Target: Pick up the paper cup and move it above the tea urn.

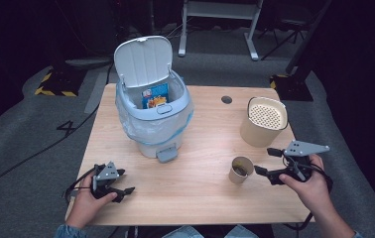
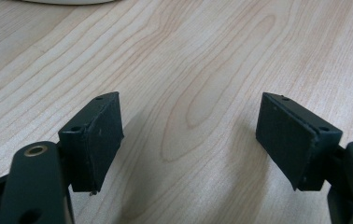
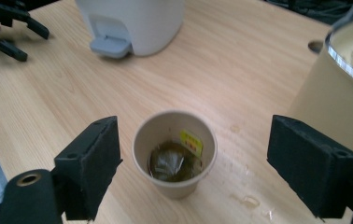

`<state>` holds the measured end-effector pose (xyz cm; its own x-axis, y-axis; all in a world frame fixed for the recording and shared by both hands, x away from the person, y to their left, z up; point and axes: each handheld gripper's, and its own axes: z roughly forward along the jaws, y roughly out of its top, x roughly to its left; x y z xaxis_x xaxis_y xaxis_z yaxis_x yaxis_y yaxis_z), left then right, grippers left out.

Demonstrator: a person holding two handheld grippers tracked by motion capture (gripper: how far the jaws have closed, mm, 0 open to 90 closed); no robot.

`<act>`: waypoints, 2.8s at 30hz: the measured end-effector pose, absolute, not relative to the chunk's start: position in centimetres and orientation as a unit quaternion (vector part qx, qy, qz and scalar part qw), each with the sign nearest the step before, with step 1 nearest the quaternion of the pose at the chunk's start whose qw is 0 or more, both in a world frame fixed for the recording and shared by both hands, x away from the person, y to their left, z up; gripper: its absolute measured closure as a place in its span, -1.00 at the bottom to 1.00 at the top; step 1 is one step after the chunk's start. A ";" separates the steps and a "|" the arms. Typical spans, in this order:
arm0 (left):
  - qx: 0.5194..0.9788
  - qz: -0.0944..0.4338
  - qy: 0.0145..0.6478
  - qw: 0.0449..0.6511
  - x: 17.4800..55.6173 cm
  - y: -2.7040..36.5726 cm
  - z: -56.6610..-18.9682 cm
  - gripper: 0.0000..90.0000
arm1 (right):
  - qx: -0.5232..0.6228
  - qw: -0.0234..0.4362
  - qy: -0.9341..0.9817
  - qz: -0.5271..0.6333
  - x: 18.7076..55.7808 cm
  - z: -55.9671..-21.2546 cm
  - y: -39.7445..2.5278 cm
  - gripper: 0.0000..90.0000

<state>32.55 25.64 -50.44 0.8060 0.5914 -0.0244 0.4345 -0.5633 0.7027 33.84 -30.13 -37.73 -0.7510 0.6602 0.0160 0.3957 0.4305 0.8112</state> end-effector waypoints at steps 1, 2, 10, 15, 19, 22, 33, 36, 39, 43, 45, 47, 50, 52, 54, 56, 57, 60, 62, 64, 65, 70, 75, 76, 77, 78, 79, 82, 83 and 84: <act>0.877 0.108 0.292 0.365 32.6 25.6 -50.4 -0.48 | 0.322 0.150 0.831 0.428 33.8 -38.3 -30.4 -0.61; 0.878 0.108 0.292 0.365 32.6 25.6 -50.4 -0.48 | 0.326 0.145 0.830 0.428 33.7 -39.1 -30.6 -0.61; 0.877 0.109 0.294 0.365 32.6 25.6 -50.4 -0.48 | 0.330 0.135 0.835 0.418 33.6 -43.0 -30.7 -0.64; 0.877 0.109 0.294 0.364 32.6 25.6 -50.4 -0.48 | 0.331 0.128 0.838 0.414 34.0 -45.1 -30.1 -0.63; 0.877 0.109 0.294 0.365 32.6 25.6 -50.4 -0.48 | 0.329 0.127 0.837 0.417 34.4 -46.4 -29.6 -0.63; 0.877 0.109 0.294 0.365 32.6 25.6 -50.4 -0.48 | 0.331 0.123 0.835 0.422 34.7 -47.2 -29.2 -0.62; 0.877 0.109 0.294 0.365 32.6 25.6 -50.4 -0.48 | 0.306 0.117 0.837 0.439 35.8 -48.8 -27.5 -0.54; 0.877 0.109 0.294 0.365 32.6 25.6 -50.4 -0.48 | 0.306 0.118 0.830 0.450 36.2 -49.0 -27.1 -0.48; 0.877 0.109 0.294 0.365 32.6 25.6 -50.4 -0.48 | 0.304 0.120 0.825 0.460 36.3 -49.0 -26.9 -0.40; 0.877 0.109 0.294 0.365 32.6 25.6 -50.4 -0.48 | 0.297 0.119 0.828 0.461 36.4 -48.9 -27.0 -0.35; 0.877 0.109 0.294 0.365 32.6 25.6 -50.4 -0.48 | 0.294 0.116 0.826 0.467 36.4 -48.8 -27.1 -0.34; 0.877 0.109 0.294 0.365 32.6 25.6 -50.4 -0.48 | 0.288 0.118 0.825 0.472 36.3 -48.5 -27.3 -0.33; 0.877 0.108 0.294 0.365 32.6 25.6 -50.4 -0.48 | 0.283 0.119 0.823 0.478 36.3 -47.9 -27.7 -0.32; 0.877 0.108 0.293 0.365 32.6 25.6 -50.5 -0.48 | 0.280 0.120 0.822 0.480 36.3 -47.5 -27.9 -0.31; 0.877 0.106 0.294 0.365 32.7 25.7 -50.4 -0.48 | 0.274 0.121 0.821 0.486 36.3 -46.6 -28.5 -0.31; 0.877 0.108 0.293 0.365 32.8 25.6 -50.4 -0.48 | 0.268 0.121 0.823 0.486 36.3 -46.0 -29.0 -0.31; 0.878 0.108 0.293 0.364 32.9 25.6 -50.4 -0.48 | 0.266 0.120 0.824 0.486 36.4 -45.8 -29.2 -0.31; 0.878 0.108 0.291 0.364 33.0 25.6 -50.4 -0.48 | 0.267 0.118 0.823 0.487 36.4 -44.8 -30.1 -0.31; 0.878 0.107 0.291 0.364 33.0 25.6 -50.4 -0.48 | 0.268 0.121 0.820 0.491 36.5 -44.2 -30.7 -0.31; 0.878 0.108 0.292 0.364 33.0 25.6 -50.4 -0.48 | 0.267 0.122 0.819 0.493 36.6 -43.5 -31.5 -0.31; 0.878 0.108 0.291 0.364 33.0 25.6 -50.4 -0.48 | 0.267 0.121 0.820 0.492 36.6 -43.2 -31.8 -0.31; 0.878 0.109 0.292 0.364 33.0 25.6 -50.4 -0.48 | 0.264 0.120 0.826 0.483 36.8 -41.4 -33.5 -0.30; 0.878 0.109 0.292 0.364 33.0 25.6 -50.4 -0.48 | 0.267 0.127 0.825 0.482 37.1 -40.3 -34.7 -0.30; 0.878 0.108 0.291 0.364 33.0 25.6 -50.4 -0.48 | 0.272 0.132 0.821 0.484 37.2 -39.8 -35.2 -0.30; 0.878 0.108 0.292 0.364 33.0 25.6 -50.4 -0.48 | 0.276 0.133 0.820 0.484 37.3 -39.6 -35.5 -0.30; 0.878 0.108 0.292 0.364 33.0 25.6 -50.4 -0.48 | 0.277 0.136 0.819 0.484 37.3 -39.3 -35.8 -0.30; 0.878 0.107 0.293 0.364 33.0 25.6 -50.4 -0.48 | 0.277 0.138 0.818 0.485 37.4 -39.1 -36.0 -0.30; 0.877 0.108 0.292 0.365 33.2 25.5 -50.4 -0.48 | 0.280 0.143 0.816 0.485 37.5 -38.7 -36.4 -0.30; 0.877 0.108 0.293 0.364 33.4 25.4 -50.4 -0.48 | 0.283 0.151 0.814 0.484 37.7 -38.3 -36.9 -0.30; 0.878 0.108 0.294 0.364 33.5 25.4 -50.4 -0.48 | 0.285 0.152 0.813 0.484 37.8 -38.1 -37.1 -0.30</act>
<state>33.52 25.37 -50.42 0.8045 0.5935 -0.0247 0.4371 -0.5632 0.7012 37.84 -37.13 -38.08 -0.7917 0.6102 0.0289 0.3166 0.3694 0.8737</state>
